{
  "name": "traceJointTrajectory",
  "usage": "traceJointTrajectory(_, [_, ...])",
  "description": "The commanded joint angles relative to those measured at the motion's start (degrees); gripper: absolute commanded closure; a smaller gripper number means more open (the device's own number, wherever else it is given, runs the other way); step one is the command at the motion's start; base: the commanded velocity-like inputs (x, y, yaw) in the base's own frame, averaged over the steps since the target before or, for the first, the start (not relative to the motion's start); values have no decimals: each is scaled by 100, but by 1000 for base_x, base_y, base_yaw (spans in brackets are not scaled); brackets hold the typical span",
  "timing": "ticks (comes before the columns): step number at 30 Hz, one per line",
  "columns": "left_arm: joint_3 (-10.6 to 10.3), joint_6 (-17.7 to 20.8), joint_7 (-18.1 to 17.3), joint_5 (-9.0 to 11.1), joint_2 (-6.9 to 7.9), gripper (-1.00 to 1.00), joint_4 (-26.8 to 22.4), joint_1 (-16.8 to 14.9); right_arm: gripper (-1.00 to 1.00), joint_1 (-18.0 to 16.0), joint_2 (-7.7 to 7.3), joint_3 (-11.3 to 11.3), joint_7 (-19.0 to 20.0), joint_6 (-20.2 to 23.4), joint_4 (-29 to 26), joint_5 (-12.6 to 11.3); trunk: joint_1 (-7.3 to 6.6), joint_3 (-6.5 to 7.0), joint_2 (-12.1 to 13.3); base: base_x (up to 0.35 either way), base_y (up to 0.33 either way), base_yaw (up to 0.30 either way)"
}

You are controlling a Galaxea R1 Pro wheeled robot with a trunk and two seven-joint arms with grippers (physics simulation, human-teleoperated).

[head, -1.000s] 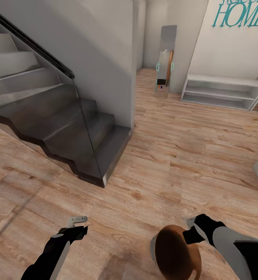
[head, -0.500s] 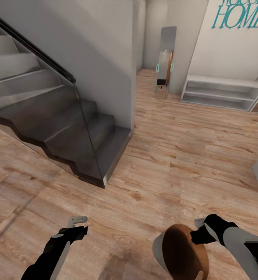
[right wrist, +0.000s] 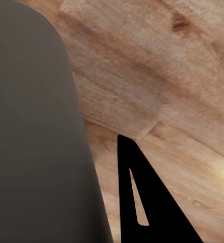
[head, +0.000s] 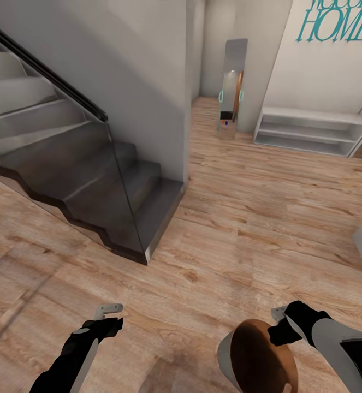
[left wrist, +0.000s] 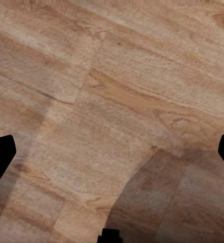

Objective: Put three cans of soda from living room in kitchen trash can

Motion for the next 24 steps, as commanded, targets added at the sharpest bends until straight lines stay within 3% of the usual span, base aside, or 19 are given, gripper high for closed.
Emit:
traceJointTrajectory(1, [0, 0, 0, 1, 0, -100, 1, 0, 100, -2, -1, -101, 9, 10, -1, -72, -23, 19, 42, 0, 0, 0])
traceJointTrajectory(24, [-9, -11, -4, 20, 0, -100, -17, 6, 100, -2, -2, -81, -76, -6, -10, -90, -23, 19, 42, 0, 0, 0])
